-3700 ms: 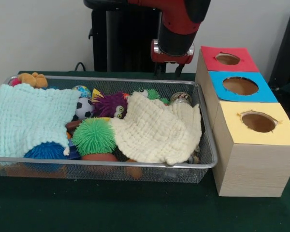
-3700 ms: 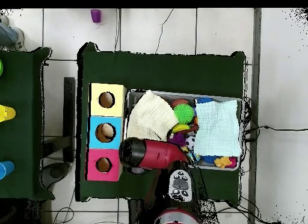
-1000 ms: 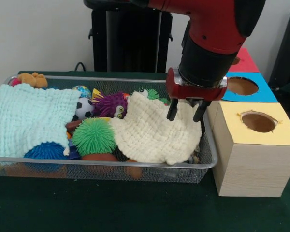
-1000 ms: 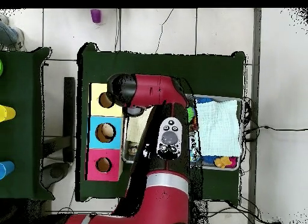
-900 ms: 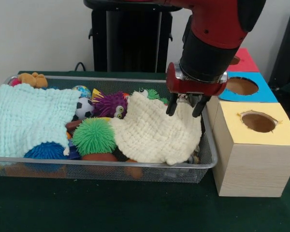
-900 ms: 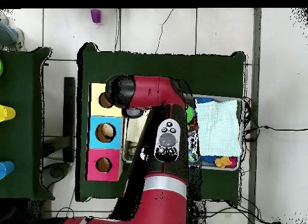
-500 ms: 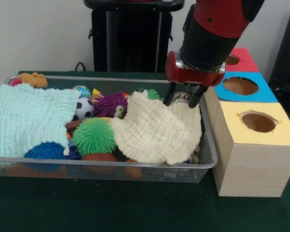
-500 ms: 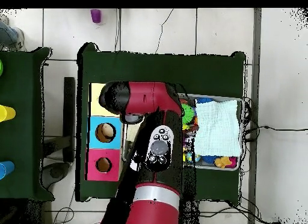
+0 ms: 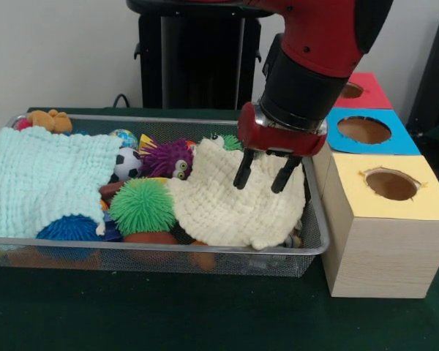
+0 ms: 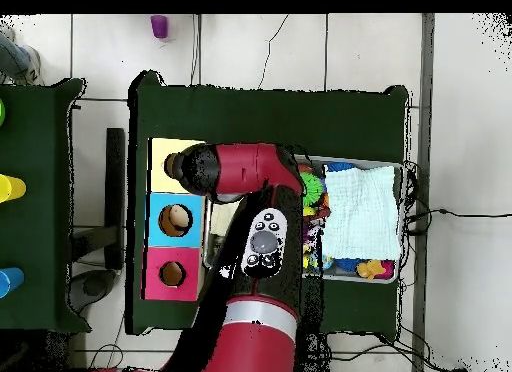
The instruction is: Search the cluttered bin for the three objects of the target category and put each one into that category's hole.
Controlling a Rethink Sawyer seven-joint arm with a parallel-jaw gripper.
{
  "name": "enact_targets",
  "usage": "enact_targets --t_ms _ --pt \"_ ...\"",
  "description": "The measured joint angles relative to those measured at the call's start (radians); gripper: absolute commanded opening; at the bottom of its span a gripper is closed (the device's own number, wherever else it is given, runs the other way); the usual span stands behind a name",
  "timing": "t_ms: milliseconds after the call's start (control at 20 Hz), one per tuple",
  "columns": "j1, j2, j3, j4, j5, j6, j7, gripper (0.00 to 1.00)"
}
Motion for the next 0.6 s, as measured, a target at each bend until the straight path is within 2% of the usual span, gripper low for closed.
enact_targets --t_ms 300,600 --pt "-0.013 0.047 -0.001 0.021 -0.011 -0.136 0.000 1.00" --pt "-0.044 0.077 -0.001 0.071 -0.013 -0.176 0.000 1.00"
